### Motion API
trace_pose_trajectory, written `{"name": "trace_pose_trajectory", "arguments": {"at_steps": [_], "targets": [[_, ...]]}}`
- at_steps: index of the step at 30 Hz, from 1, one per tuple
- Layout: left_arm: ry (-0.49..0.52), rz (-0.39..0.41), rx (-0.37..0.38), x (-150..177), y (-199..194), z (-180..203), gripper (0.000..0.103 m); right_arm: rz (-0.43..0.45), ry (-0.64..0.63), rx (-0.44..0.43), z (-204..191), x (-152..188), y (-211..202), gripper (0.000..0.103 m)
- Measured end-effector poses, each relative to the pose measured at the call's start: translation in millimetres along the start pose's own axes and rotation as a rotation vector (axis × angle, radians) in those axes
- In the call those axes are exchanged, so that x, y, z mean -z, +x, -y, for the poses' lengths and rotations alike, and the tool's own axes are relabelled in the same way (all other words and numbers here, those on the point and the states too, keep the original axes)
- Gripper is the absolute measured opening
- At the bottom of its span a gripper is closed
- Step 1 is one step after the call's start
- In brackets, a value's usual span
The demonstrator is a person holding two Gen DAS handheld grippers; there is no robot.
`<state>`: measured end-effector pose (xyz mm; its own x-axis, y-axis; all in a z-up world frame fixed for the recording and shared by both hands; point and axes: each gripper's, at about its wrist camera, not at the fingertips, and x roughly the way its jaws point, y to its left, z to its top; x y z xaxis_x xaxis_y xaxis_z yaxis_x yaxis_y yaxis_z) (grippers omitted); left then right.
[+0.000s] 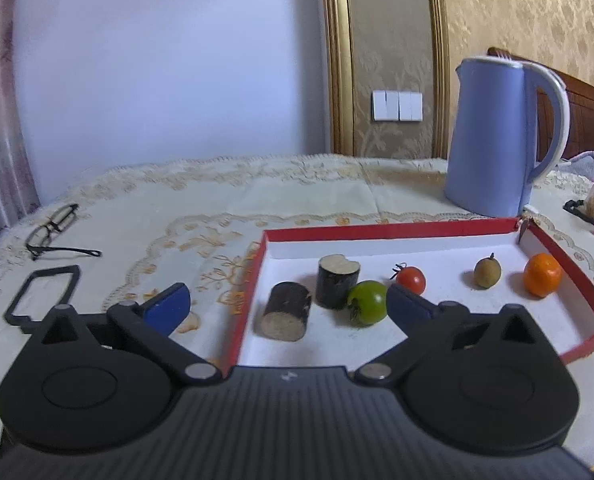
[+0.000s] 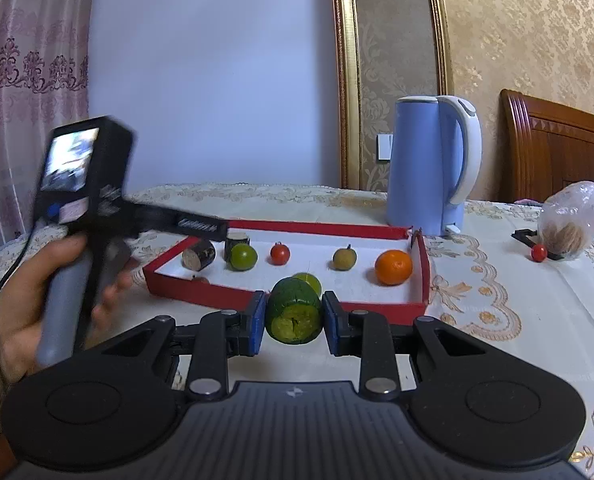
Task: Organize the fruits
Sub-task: 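Lower the eggplant piece into the tray and open the left gripper, then lower the green lime into the tray and open the right gripper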
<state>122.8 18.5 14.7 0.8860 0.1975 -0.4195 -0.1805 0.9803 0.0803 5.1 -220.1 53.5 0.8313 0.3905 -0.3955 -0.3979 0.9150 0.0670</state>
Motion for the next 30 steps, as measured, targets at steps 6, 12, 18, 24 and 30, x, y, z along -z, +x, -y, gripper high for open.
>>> {"name": "trace_pose_trajectory", "arguments": {"at_steps": [6, 12, 18, 24, 30], "targets": [[-0.020, 0.012, 0.020, 12, -15, -10, 0.103, 0.006, 0.005, 0.014, 3, -14, 16, 0.029], [-0.058, 0.011, 0.075, 20, -21, -16, 0.103, -0.002, 0.016, 0.025, 8, -28, 37, 0.029], [-0.077, 0.023, 0.084, 26, -23, -18, 0.103, -0.021, 0.043, 0.039, 15, -39, 61, 0.029], [-0.076, 0.020, 0.099, 31, -22, -16, 0.103, -0.043, 0.070, 0.055, 23, -49, 85, 0.029], [-0.077, 0.007, 0.108, 34, -22, -15, 0.103, -0.062, 0.097, 0.085, 31, -57, 110, 0.029]]}}
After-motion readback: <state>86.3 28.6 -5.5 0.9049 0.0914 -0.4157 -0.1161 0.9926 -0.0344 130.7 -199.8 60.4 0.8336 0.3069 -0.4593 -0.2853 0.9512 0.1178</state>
